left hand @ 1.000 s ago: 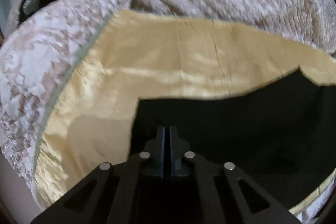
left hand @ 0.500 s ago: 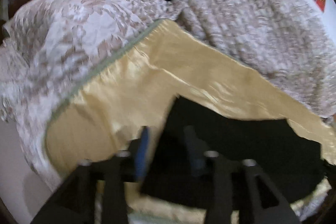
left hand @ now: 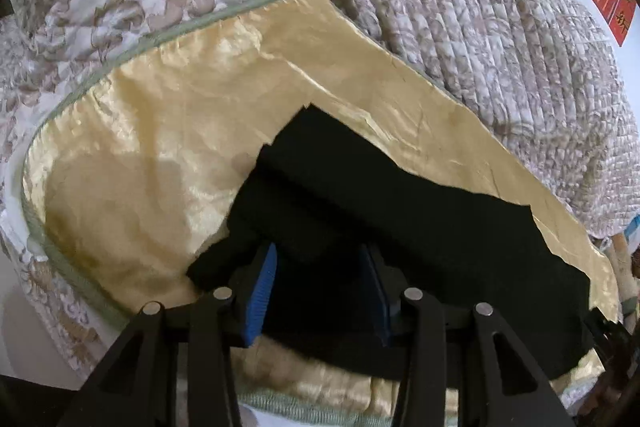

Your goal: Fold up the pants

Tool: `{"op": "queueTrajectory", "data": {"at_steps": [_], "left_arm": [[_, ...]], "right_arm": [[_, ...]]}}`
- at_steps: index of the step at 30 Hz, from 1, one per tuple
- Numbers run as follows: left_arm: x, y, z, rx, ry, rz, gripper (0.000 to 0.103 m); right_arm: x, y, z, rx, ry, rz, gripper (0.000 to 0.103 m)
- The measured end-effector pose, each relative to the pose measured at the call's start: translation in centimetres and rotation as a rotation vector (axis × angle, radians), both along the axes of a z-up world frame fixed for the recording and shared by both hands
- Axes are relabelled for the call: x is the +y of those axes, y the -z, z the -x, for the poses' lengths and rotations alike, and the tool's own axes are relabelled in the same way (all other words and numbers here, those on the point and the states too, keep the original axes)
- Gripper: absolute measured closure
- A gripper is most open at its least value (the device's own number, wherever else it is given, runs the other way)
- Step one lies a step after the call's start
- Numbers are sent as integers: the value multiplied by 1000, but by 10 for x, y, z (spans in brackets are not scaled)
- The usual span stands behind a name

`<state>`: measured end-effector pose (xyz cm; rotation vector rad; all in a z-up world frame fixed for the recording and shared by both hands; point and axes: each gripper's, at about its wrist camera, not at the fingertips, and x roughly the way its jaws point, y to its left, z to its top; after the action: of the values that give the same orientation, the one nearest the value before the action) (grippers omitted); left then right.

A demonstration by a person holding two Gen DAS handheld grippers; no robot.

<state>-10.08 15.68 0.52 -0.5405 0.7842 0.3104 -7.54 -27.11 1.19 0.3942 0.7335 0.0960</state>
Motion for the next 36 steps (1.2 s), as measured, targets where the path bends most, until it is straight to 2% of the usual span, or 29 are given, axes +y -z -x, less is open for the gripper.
{"op": "queueTrajectory", "data": {"at_steps": [2, 4, 10, 12, 15, 17, 20, 23, 25, 27, 28, 29, 30, 31, 32, 33, 34, 36], "left_arm": [[1, 2, -4, 10, -28, -32, 88], [6, 2, 0, 5, -52, -18, 97], [-2, -20, 31, -30, -80, -60, 98], [-2, -19, 35, -9, -75, -59, 98], [2, -3, 31, 80, -64, -43, 95], [4, -5, 32, 85, -79, -27, 93], [8, -18, 37, 107, -128, -91, 93], [14, -34, 42, 76, -146, -115, 92], [9, -45, 36, 30, -80, -106, 88], [-1, -51, 26, -9, 8, -84, 68], [-9, -52, 17, -24, 84, -68, 59], [-16, -50, 8, -22, 148, -54, 56], [-28, -40, 0, 8, 200, -52, 56], [-38, -29, -8, 55, 230, -63, 56], [-44, -20, -13, 97, 254, -78, 56], [-50, -12, -16, 130, 269, -108, 56], [-55, -10, -13, 121, 279, -150, 56], [-54, -13, -11, 121, 286, -163, 56]], "right_arm": [[0, 0, 0, -1, -1, -2, 73], [0, 1, 0, -2, -2, -2, 73], [-8, -1, 4, -13, 29, 6, 73], [-13, -1, 7, -8, 46, 11, 73], [-20, 4, 9, 27, 71, 35, 73], [-22, 8, 8, 65, 81, 63, 73], [-25, 14, 12, 124, 105, 156, 73], [-36, 13, 24, 120, 141, 157, 73], [-38, 11, 32, 109, 158, 159, 73], [-37, 7, 38, 82, 170, 158, 73], [-34, 1, 43, 38, 161, 160, 73], [-30, -3, 45, 18, 146, 180, 73], [-26, -3, 42, 35, 141, 221, 71], [-22, 4, 36, 101, 129, 280, 71], [-24, 15, 31, 177, 111, 283, 71], [-28, 21, 29, 215, 105, 252, 72], [-34, 26, 32, 236, 109, 208, 72], [-38, 21, 38, 238, 147, 231, 71]]}}
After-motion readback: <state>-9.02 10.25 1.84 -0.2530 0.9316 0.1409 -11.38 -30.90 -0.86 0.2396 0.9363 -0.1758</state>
